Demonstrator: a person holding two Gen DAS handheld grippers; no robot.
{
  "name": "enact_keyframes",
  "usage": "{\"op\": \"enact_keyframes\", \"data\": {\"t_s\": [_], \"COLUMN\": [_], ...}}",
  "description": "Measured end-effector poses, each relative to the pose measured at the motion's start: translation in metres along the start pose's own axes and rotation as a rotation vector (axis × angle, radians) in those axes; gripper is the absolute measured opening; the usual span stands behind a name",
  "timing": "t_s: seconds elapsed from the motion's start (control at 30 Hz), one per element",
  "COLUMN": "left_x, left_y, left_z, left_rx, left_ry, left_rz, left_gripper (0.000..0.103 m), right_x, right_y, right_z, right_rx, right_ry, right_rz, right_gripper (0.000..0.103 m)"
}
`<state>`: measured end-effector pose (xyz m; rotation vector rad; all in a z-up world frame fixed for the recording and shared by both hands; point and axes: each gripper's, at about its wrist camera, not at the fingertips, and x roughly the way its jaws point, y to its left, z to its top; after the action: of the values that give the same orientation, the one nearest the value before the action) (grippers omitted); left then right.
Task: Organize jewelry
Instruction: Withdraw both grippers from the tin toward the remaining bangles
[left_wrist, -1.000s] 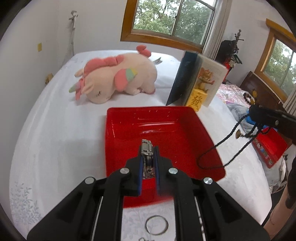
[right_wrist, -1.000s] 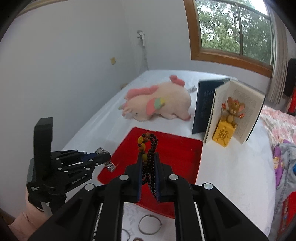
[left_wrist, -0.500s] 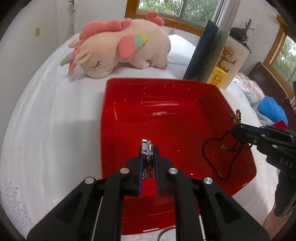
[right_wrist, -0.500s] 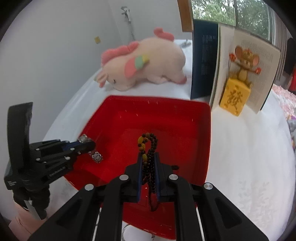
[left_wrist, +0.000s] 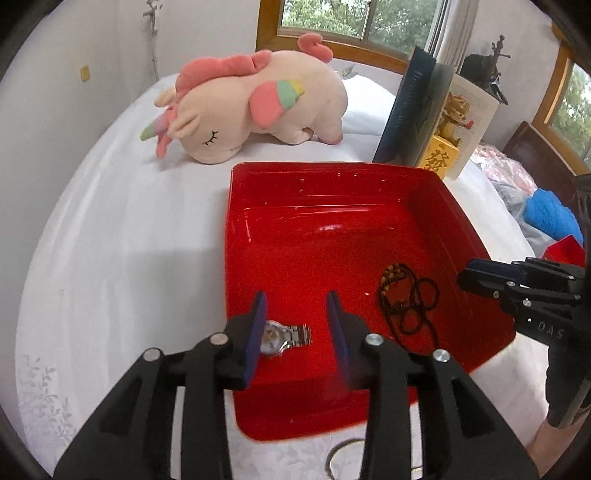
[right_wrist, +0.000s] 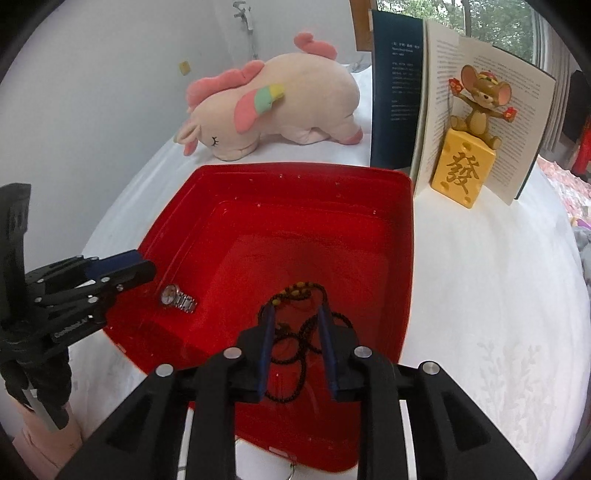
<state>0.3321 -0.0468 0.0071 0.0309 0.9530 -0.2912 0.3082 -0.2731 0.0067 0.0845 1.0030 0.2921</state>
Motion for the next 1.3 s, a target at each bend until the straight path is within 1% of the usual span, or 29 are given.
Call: {"op": "enact_keyframes", "data": {"t_s": [0.1, 0.17, 0.23, 0.27, 0.3, 0.33, 0.37, 0.4, 0.43, 0.47, 0.53, 0.57, 0.63, 0.67, 0.87, 1.0, 1.1, 1.17, 1.23, 1.3], "left_x": [-0.015, -0.026, -0.035, -0.041, -0.047, -0.05, -0.055, -0.057, -0.06, -0.062, -0.065, -0.066, -0.064, -0.063, -0.049, -0.04, -0.034, -0.029, -0.023, -0.015], "left_y": [-0.002, -0.004, -0.006, -0.007, -0.007, -0.007, -0.006, -0.005, -0.003, -0.003, -0.004, -0.005, -0.006, -0.007, -0.001, 0.008, 0.01, 0.007, 0.003, -0.001], "left_z": [-0.009, -0.018, -0.027, -0.033, -0.039, -0.044, -0.051, -0.055, -0.062, -0.066, -0.077, -0.082, -0.092, -0.097, -0.12, -0.125, -0.124, -0.123, -0.123, -0.123], "left_rx": [0.016, 0.028, 0.039, 0.044, 0.046, 0.044, 0.034, 0.027, 0.019, 0.018, 0.017, 0.018, 0.025, 0.027, 0.005, -0.02, -0.041, -0.037, -0.028, -0.023], "left_ry": [-0.011, -0.017, -0.026, -0.035, -0.045, -0.051, -0.054, -0.054, -0.053, -0.054, -0.062, -0.064, -0.046, -0.035, 0.036, 0.066, 0.097, 0.118, 0.147, 0.176], "left_rz": [0.022, 0.024, 0.029, 0.039, 0.047, 0.05, 0.045, 0.04, 0.035, 0.035, 0.045, 0.047, 0.046, 0.045, 0.04, 0.047, 0.032, 0.008, 0.003, 0.003], "left_gripper": [0.037, 0.041, 0.055, 0.06, 0.067, 0.074, 0.078, 0.083, 0.085, 0.085, 0.091, 0.092, 0.092, 0.093, 0.094, 0.093, 0.092, 0.09, 0.077, 0.074], "right_x": [-0.013, -0.024, -0.034, -0.039, -0.044, -0.047, -0.05, -0.053, -0.056, -0.06, -0.064, -0.065, -0.066, -0.067, -0.066, -0.061, -0.052, -0.048, -0.044, -0.042], "right_y": [0.002, 0.002, 0.002, 0.002, 0.002, 0.003, 0.004, 0.005, 0.005, 0.007, 0.007, 0.007, 0.006, 0.005, -0.002, -0.01, -0.013, -0.013, -0.013, -0.012], "right_z": [-0.009, -0.017, -0.024, -0.029, -0.034, -0.038, -0.042, -0.047, -0.054, -0.062, -0.074, -0.08, -0.089, -0.094, -0.117, -0.124, -0.123, -0.123, -0.124, -0.124], "right_rx": [-0.006, -0.006, -0.001, 0.002, 0.005, 0.006, 0.007, 0.007, 0.006, 0.005, 0.008, 0.014, 0.029, 0.038, 0.084, 0.117, 0.132, 0.131, 0.129, 0.125], "right_ry": [-0.014, -0.023, -0.033, -0.037, -0.042, -0.045, -0.048, -0.051, -0.056, -0.063, -0.068, -0.069, -0.071, -0.073, -0.08, -0.079, -0.061, -0.049, -0.04, -0.035], "right_rz": [0.003, 0.015, 0.025, 0.03, 0.03, 0.028, 0.025, 0.021, 0.019, 0.023, 0.028, 0.029, 0.031, 0.03, 0.03, 0.031, 0.036, 0.04, 0.041, 0.044], "right_gripper": [0.025, 0.025, 0.025, 0.025, 0.025, 0.028, 0.031, 0.036, 0.041, 0.043, 0.049, 0.052, 0.06, 0.061, 0.061, 0.06, 0.054, 0.053, 0.05, 0.049]}}
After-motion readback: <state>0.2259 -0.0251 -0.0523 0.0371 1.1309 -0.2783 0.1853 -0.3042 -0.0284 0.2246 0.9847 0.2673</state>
